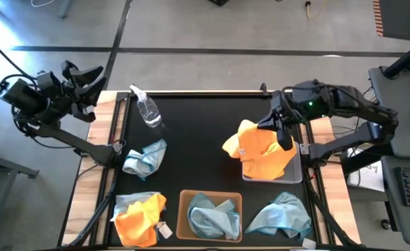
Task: Sort microfiber towel by color & place in baskets
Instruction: Put the top orange microfiber towel into the transparent bin, then put the right blue microfiber towel into the orange bin
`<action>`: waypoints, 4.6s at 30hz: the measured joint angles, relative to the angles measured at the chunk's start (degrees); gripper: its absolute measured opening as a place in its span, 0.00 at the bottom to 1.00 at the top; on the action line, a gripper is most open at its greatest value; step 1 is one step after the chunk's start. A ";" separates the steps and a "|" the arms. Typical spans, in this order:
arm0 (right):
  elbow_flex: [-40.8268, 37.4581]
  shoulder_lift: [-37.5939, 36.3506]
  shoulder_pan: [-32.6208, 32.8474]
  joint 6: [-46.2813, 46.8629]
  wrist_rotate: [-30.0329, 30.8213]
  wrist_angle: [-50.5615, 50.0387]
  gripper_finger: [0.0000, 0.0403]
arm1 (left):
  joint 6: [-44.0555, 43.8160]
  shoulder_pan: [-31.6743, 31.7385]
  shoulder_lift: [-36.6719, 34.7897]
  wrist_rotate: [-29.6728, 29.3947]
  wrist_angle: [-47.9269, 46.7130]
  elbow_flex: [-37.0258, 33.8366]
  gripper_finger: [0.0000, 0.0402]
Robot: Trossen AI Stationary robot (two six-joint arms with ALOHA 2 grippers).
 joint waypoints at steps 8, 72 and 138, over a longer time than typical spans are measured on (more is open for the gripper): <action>-14.63 -10.10 -0.02 6.45 -0.01 3.81 0.02 | -0.01 0.00 0.45 0.20 1.46 0.00 0.41; -55.87 -38.98 0.00 30.86 1.42 5.56 0.02 | 3.19 0.01 5.94 0.18 6.69 0.00 0.41; -33.01 -16.07 0.02 14.36 -4.79 0.38 0.33 | 4.26 0.00 5.74 0.18 4.83 0.00 0.41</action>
